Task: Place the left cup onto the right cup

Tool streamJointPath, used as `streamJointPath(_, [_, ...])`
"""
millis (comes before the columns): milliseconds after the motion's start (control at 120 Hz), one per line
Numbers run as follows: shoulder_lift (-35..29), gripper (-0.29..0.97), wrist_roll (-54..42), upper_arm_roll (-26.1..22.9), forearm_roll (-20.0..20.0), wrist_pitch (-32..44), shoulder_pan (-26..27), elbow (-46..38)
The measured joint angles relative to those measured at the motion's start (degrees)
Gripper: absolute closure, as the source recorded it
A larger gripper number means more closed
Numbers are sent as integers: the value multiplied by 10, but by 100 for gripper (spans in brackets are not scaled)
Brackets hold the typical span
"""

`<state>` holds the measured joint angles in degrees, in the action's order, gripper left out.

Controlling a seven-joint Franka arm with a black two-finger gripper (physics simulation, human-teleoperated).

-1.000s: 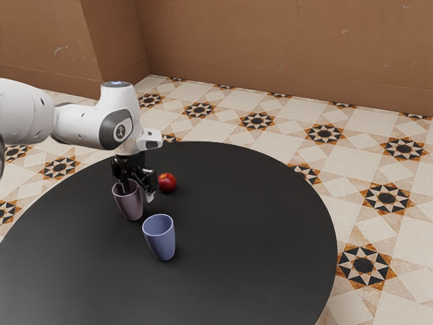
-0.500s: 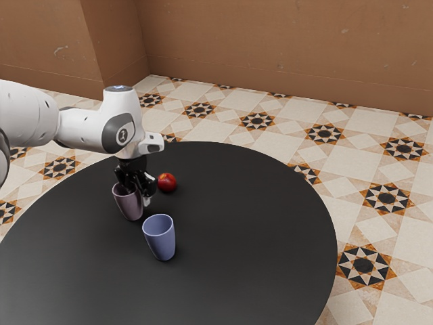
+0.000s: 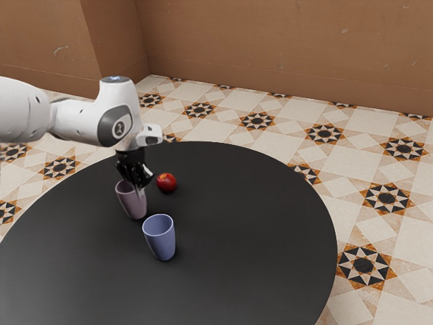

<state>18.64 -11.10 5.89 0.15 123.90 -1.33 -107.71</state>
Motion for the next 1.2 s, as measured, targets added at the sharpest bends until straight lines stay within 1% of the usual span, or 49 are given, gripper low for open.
streamJointPath(450, [-102,78,8,1,15,-12,12,-47])
streamJointPath(783, [-157,79,10,0,16,-46,44,-49])
streamJointPath(975, [-190,79,9,0,17,-59,68,-64])
streamJointPath(1200, [-205,79,7,0,17,-67,97,-70])
